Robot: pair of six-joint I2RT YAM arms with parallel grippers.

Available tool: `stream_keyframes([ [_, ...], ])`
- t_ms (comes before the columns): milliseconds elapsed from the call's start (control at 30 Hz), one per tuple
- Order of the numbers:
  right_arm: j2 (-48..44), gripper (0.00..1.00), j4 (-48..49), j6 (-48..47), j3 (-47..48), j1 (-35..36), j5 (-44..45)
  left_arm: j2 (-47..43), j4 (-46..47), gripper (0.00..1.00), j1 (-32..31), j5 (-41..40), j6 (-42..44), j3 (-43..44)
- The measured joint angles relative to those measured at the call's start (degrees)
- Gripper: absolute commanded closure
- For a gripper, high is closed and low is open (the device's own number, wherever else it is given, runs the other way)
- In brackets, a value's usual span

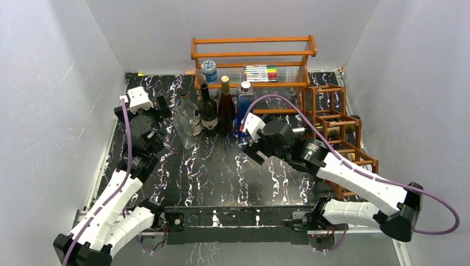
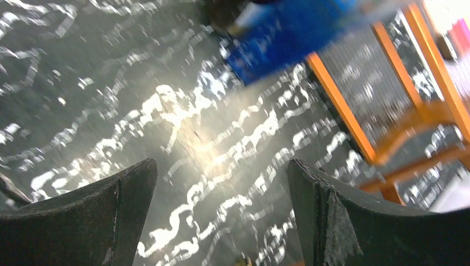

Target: Take the wine bottle off the wine rack

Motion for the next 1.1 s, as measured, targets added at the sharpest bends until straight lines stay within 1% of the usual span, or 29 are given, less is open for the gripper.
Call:
stream_keyframes([
  [133,-6.03,0.02,-9.97,0.55,-0.42,0.02,8.61,1.07,-0.74,0.02,0.0,0.48,-0.44,0.0],
  [200,-9.33,0.02,-13.2,1.07,-0.42,0.04,13.11,1.51,-0.96,0.02,-0.02,0.5,-0.42,0.0],
  [267,-12.22,0.02,-15.85,1.18,-0.42,-0.04,15.47,1.81,-1.18,0.02,0.0,0.48,-0.44,0.0],
  [367,-15.91,0.02,-19.58,0.7,-0.66,0.0,16.31,1.9,-1.6,0.02,-0.02,0.5,-0.63,0.0],
  [467,-18.27,0.02,-23.17,-0.52,-3.15,0.0,15.85,1.9,-1.57,0.02,0.0,0.5,-0.7,0.0],
  [533,-19.19,0.02,-25.75,-2.1,-5.75,0.0,15.15,1.88,-1.66,0.02,0.0,0.5,-0.83,0.0],
  [667,-18.56,0.02,-30.91,-7.39,-14.43,0.0,14.32,1.88,-1.68,0.02,0.0,0.74,-1.07,0.0],
  [733,-19.15,0.02,-31.91,-10.73,-17.94,0.0,14.58,1.88,-1.68,0.02,0.0,0.79,-1.18,0.0],
  [800,-18.91,0.02,-30.95,-13.68,-21.31,0.0,16.81,1.88,-1.73,0.02,0.0,1.05,-1.33,0.0],
  [867,-16.39,0.02,-29.68,-16.13,-24.41,0.0,19.21,1.88,-1.73,0.02,0.0,1.44,-1.49,0.0],
  [933,-13.81,0.03,-25.09,-19.08,-27.3,0.0,22.62,1.86,-1.92,0.02,0.0,1.79,-1.79,0.02],
  [1000,-11.87,0.06,-22.69,-20.31,-27.85,-0.17,24.09,1.84,-2.12,0.02,0.0,2.01,-1.99,0.02],
  [1067,-9.75,0.12,-19.76,-21.86,-27.98,-0.79,25.22,1.84,-2.45,0.02,0.0,2.08,-2.27,0.02],
  [1100,-8.79,0.14,-17.46,-23.3,-28.72,-2.34,26.14,1.79,-2.51,0.02,0.0,2.14,-2.36,0.02],
])
